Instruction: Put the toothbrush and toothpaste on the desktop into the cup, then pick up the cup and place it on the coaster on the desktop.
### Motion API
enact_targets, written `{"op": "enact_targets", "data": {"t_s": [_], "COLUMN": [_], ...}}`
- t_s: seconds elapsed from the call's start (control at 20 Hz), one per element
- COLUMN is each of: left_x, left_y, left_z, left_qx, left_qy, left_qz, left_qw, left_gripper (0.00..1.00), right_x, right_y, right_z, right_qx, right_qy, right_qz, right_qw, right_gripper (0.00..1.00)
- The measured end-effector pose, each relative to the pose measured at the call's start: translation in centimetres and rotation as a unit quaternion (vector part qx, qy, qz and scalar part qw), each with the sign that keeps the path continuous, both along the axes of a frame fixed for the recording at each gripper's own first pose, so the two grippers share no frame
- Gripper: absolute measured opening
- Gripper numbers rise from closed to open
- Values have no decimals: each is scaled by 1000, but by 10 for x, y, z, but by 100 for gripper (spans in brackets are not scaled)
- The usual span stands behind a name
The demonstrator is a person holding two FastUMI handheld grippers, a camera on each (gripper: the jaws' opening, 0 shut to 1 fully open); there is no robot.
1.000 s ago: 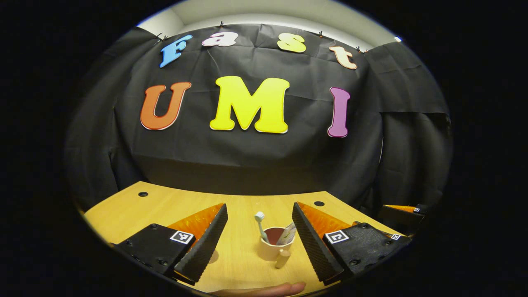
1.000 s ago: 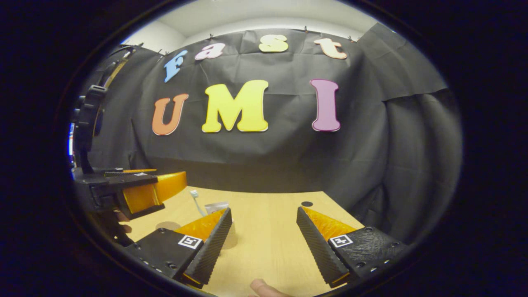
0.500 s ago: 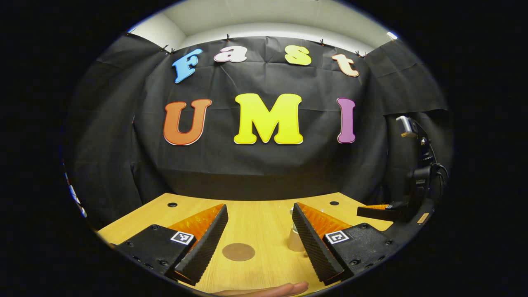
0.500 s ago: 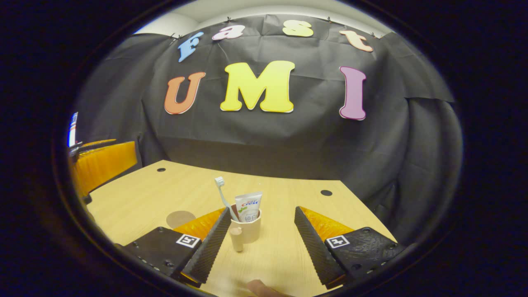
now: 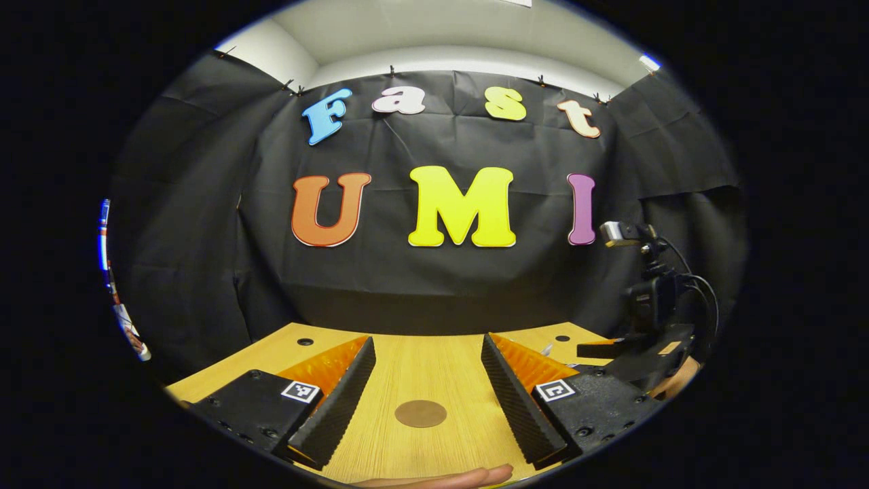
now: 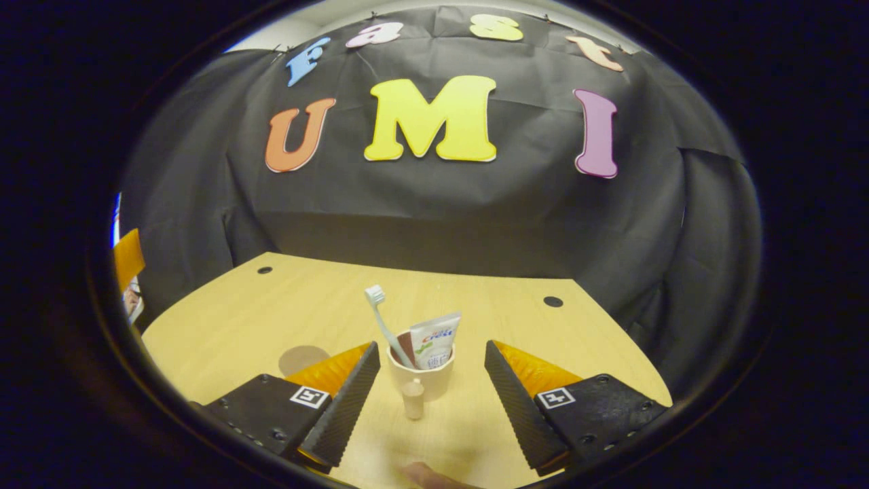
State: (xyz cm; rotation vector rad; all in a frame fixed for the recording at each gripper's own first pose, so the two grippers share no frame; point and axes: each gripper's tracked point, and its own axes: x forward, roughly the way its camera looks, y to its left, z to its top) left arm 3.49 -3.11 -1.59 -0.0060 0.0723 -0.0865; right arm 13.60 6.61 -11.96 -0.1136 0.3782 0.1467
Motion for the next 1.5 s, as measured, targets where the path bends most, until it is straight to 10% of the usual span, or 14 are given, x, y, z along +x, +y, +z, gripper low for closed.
{"op": "enact_targets", "data": {"t_s": [0.85, 1.5], "left_x": [11, 13], "left_y": [28, 48], "left_z": [0, -1], "left_qx": [1, 5], "left_qy": [-10, -13], "left_qz": [13, 33], "left_qw": [1000, 999], "left_gripper": [100, 99], "right_x": [28, 38], "right_y": [23, 18], "right_z": [-65, -106], "right_qx": [-46, -90], "right_qy": [241, 311], "right_qz": [3, -52], "right_qw": [970, 945], "right_gripper": [95, 89]}}
